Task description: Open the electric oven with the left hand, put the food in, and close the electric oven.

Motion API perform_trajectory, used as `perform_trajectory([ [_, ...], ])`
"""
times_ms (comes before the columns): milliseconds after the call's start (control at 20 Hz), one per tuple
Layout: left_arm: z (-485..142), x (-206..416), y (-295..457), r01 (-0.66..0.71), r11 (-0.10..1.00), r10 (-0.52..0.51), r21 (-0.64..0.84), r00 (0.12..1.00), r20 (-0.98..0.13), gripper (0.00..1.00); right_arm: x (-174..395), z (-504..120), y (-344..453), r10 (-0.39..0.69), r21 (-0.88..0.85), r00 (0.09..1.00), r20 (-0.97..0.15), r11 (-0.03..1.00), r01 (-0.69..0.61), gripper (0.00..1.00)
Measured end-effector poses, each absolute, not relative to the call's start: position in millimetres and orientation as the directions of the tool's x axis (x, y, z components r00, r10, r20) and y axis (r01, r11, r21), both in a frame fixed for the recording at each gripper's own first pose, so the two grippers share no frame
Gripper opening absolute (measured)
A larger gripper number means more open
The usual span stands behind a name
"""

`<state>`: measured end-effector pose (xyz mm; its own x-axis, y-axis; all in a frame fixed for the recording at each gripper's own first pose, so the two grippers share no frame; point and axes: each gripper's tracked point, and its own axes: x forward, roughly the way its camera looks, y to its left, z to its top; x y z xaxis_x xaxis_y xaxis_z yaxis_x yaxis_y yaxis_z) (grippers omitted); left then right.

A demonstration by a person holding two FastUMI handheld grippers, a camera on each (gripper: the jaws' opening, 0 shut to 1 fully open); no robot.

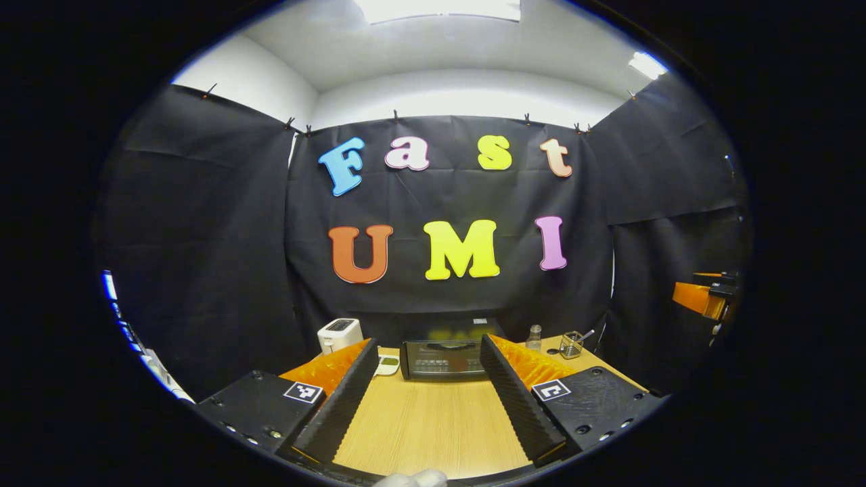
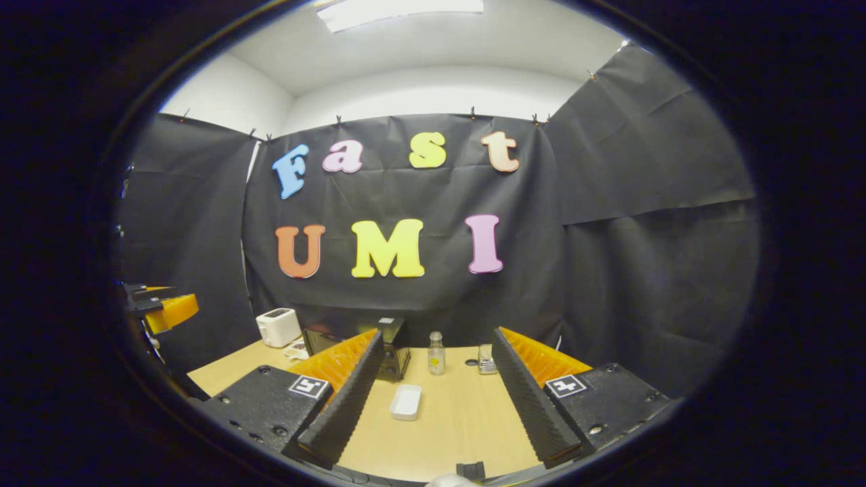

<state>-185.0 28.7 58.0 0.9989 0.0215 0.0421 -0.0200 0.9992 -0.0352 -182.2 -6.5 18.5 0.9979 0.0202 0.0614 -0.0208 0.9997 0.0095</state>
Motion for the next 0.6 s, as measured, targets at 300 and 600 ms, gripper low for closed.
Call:
perform_trajectory([
  [300, 63.3, -182.8, 31.9, -0.013, 0.999, 0.015, -0.039, 0.999, 0.050, 0.96, -182.4, 19.4, -6.2, 0.013, 0.012, 0.999, 0.048, 1.000, -0.013, 0.97],
  [600, 66.7, -179.3, 28.8, -0.003, 1.000, 0.004, -0.025, 0.999, 0.053, 0.96, -184.6, 22.6, -7.6, 0.000, 0.011, 0.999, 0.048, 1.000, 0.000, 1.00],
])
